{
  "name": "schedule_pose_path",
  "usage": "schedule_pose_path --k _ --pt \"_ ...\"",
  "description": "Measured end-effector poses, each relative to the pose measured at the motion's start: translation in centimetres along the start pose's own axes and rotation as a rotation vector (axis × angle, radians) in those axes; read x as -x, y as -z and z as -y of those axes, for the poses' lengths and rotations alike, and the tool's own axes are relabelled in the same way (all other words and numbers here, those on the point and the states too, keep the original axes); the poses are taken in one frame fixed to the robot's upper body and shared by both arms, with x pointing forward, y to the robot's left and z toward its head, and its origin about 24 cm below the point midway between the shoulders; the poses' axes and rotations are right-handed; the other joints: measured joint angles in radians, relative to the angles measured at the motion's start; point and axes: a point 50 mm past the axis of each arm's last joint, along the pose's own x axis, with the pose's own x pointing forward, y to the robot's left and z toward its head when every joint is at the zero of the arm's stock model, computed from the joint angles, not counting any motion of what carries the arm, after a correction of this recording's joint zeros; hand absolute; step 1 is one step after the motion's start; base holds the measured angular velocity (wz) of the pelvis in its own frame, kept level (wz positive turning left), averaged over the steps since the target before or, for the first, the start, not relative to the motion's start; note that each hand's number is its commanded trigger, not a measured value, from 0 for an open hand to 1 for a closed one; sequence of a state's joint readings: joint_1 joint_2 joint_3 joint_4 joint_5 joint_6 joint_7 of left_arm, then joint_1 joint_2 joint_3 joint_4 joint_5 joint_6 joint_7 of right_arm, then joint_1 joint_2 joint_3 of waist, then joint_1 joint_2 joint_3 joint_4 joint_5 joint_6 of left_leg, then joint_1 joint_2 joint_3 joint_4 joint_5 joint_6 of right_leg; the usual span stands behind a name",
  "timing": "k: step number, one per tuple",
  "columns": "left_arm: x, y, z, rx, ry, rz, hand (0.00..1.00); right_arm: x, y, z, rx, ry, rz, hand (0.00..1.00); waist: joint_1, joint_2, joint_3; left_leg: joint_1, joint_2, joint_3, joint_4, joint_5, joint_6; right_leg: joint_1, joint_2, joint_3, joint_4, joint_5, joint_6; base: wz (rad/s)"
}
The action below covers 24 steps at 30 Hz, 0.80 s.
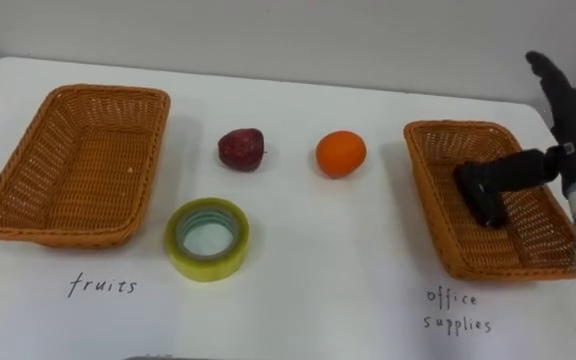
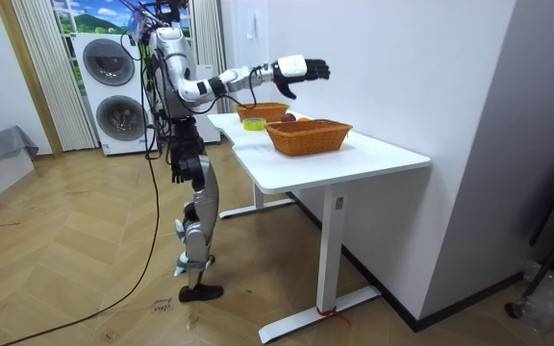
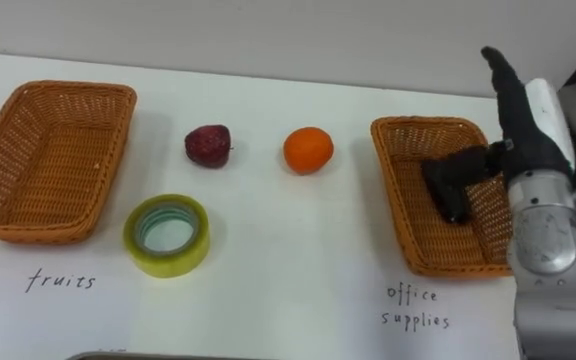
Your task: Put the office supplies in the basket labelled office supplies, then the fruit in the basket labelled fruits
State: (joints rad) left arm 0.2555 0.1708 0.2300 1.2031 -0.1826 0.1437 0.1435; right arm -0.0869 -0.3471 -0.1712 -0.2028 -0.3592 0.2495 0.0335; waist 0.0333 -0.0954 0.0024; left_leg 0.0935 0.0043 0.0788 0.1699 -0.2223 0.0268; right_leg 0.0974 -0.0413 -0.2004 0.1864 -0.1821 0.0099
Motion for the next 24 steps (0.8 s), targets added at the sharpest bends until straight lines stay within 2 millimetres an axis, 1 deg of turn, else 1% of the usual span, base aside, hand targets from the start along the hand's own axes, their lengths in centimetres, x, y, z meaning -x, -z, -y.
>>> schedule_pose_path --k 2,4,7,8,16,19,24 --pt "0.0 -0.1 0.1 0.000 0.006 0.001 0.00 -0.2 -1.1 0.4 -0.006 0.019 0.045 0.00 0.000 -0.002 -0.0010 -0.002 -0.001 -0.003 0.001 0.000 0.000 0.000 0.000 -0.004 0.000 0.000 0.000 0.05" --pt "0.0 0.0 0.1 0.001 0.007 0.000 0.00 -0.1 -1.6 0.6 -0.008 0.027 0.068 0.00 0.001 -0.004 -0.0029 -0.003 -0.001 -0.006 0.000 0.000 0.000 0.000 0.000 -0.008 0.000 0.000 0.000 0.05" --pt "0.0 -0.1 0.1 0.000 0.009 0.000 0.00 -0.1 -1.7 0.6 -0.009 0.027 0.071 0.00 0.003 -0.010 -0.0061 -0.002 -0.002 -0.010 0.006 0.000 0.000 0.002 -0.001 -0.020 0.001 0.000 0.000 0.03" --pt "0.0 -0.1 0.1 0.000 0.009 0.000 0.00 -0.3 -2.0 0.7 -0.012 0.031 0.079 0.00 0.002 -0.015 -0.0084 -0.003 -0.001 -0.009 0.007 0.000 0.000 0.001 -0.002 -0.020 0.001 0.000 0.000 0.00" --pt "0.0 -0.2 0.1 -0.003 0.023 0.002 0.00 -1.7 -4.7 1.8 -0.050 0.092 0.178 0.00 0.003 -0.015 -0.0080 -0.004 -0.001 -0.009 0.002 0.000 0.000 0.001 -0.001 -0.018 0.001 0.000 0.000 0.00" --pt "0.0 -0.2 0.1 -0.004 0.026 0.002 0.00 -1.8 -5.0 1.8 -0.074 0.099 0.189 0.00 0.007 -0.019 -0.0089 -0.004 -0.001 -0.009 0.002 0.000 0.000 0.001 -0.001 -0.019 0.001 0.000 0.000 0.00" --pt "0.0 -0.2 0.1 -0.008 0.031 -0.003 0.00 -1.7 -5.5 1.2 -0.083 0.069 0.211 0.00 0.020 -0.021 -0.0097 -0.008 -0.001 -0.009 0.010 0.000 0.000 -0.002 -0.002 -0.016 0.002 0.000 0.000 0.00"
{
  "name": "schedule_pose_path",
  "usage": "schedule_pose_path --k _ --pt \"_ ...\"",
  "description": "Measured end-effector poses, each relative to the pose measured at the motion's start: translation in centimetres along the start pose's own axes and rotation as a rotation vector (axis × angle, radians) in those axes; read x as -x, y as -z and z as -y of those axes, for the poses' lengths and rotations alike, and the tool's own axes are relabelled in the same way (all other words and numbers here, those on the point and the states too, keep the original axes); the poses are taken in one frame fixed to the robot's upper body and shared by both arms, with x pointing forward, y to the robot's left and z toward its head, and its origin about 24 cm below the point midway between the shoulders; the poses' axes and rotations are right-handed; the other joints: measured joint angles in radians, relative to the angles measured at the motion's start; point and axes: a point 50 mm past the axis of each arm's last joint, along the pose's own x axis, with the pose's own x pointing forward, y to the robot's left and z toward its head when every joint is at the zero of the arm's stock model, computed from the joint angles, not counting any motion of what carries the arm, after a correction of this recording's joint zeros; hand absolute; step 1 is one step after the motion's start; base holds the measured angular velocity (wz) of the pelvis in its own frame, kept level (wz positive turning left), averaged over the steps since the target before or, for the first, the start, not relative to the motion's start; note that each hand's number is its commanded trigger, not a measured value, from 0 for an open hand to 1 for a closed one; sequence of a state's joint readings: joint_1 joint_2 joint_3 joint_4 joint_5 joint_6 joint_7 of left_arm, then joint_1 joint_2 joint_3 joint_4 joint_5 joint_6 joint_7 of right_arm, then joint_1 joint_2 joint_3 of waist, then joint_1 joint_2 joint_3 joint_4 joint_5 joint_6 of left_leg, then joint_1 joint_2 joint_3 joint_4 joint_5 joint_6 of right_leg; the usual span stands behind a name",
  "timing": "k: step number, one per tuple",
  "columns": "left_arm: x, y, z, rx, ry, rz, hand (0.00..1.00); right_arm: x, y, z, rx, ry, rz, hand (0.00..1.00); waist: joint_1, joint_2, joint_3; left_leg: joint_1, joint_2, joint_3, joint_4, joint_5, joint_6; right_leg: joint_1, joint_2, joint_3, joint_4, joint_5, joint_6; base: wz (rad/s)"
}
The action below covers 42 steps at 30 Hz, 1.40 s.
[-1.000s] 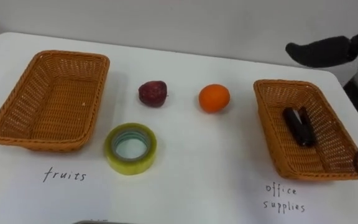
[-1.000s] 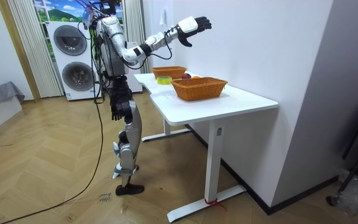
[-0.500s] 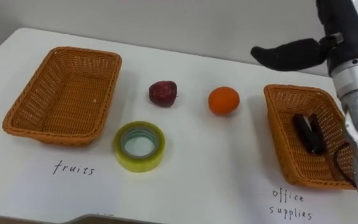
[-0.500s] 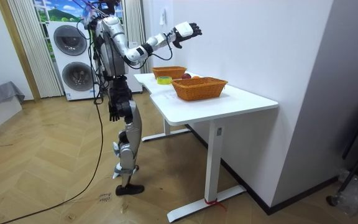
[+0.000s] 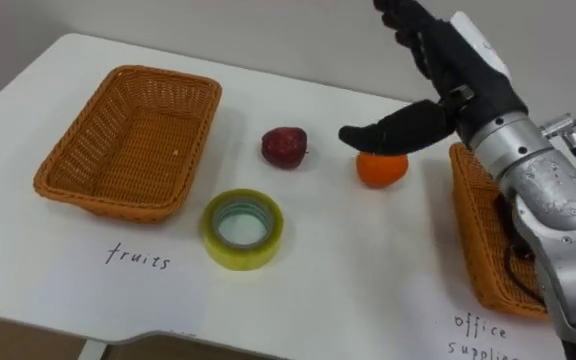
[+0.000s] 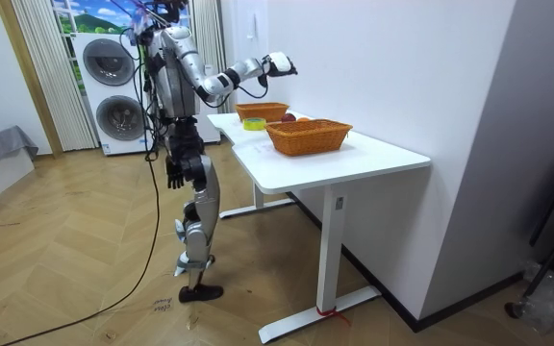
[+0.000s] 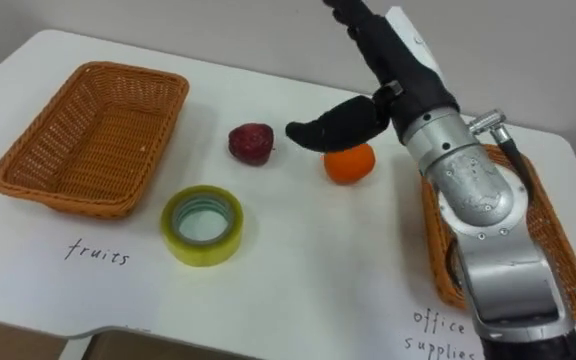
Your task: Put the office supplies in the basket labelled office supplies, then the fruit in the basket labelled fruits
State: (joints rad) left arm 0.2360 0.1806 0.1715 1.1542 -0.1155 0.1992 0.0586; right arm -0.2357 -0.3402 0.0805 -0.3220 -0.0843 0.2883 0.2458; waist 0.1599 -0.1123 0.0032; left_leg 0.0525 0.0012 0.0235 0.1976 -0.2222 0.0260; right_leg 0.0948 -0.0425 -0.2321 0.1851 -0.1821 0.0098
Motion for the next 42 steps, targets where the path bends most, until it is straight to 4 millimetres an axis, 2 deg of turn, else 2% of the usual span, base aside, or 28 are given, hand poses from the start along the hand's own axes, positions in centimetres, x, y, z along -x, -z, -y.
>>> schedule_pose_path --k 5,9,15,22,28,42 --pt "0.0 -0.1 0.1 -0.002 0.002 -0.006 0.00 -0.2 0.1 -1.4 -0.021 -0.096 -0.007 0.00 0.031 0.007 -0.0028 -0.002 0.001 -0.002 0.001 0.000 0.000 0.000 0.000 -0.020 -0.001 0.000 0.000 0.02" --pt "0.0 0.1 0.2 -0.004 0.001 -0.018 0.00 -0.3 0.5 -1.9 -0.067 -0.130 -0.020 0.00 0.041 0.005 -0.0032 -0.005 0.000 -0.004 0.001 0.000 0.000 0.001 -0.003 -0.031 -0.001 0.000 0.000 0.04" --pt "0.0 0.1 0.2 -0.027 -0.016 -0.034 0.00 -0.6 2.8 -3.4 -0.129 -0.193 -0.132 0.00 0.050 0.001 -0.0018 -0.006 -0.002 -0.015 0.006 0.000 0.000 0.008 -0.005 -0.050 -0.001 0.000 0.000 0.03" --pt "0.1 -1.2 0.6 -0.084 -0.008 -0.007 0.00 -0.6 5.2 -5.1 -0.163 -0.243 -0.245 0.00 0.067 -0.007 0.0028 -0.008 -0.010 -0.028 0.008 0.001 0.000 0.010 -0.008 -0.071 -0.001 0.000 0.000 0.04" --pt "0.1 -1.8 0.8 -0.091 0.007 0.009 0.00 -1.0 6.2 -5.1 -0.151 -0.249 -0.296 0.00 0.072 -0.016 0.0075 -0.009 -0.013 -0.035 0.007 0.001 0.001 0.008 -0.009 -0.071 -0.001 0.000 0.000 0.00" --pt "0.1 -2.1 0.8 -0.091 0.010 0.014 0.00 -1.0 6.8 -5.6 -0.159 -0.260 -0.324 0.00 0.096 -0.023 0.0039 -0.007 -0.013 -0.036 0.009 0.002 0.002 0.008 -0.010 -0.070 -0.002 0.000 0.000 0.00"
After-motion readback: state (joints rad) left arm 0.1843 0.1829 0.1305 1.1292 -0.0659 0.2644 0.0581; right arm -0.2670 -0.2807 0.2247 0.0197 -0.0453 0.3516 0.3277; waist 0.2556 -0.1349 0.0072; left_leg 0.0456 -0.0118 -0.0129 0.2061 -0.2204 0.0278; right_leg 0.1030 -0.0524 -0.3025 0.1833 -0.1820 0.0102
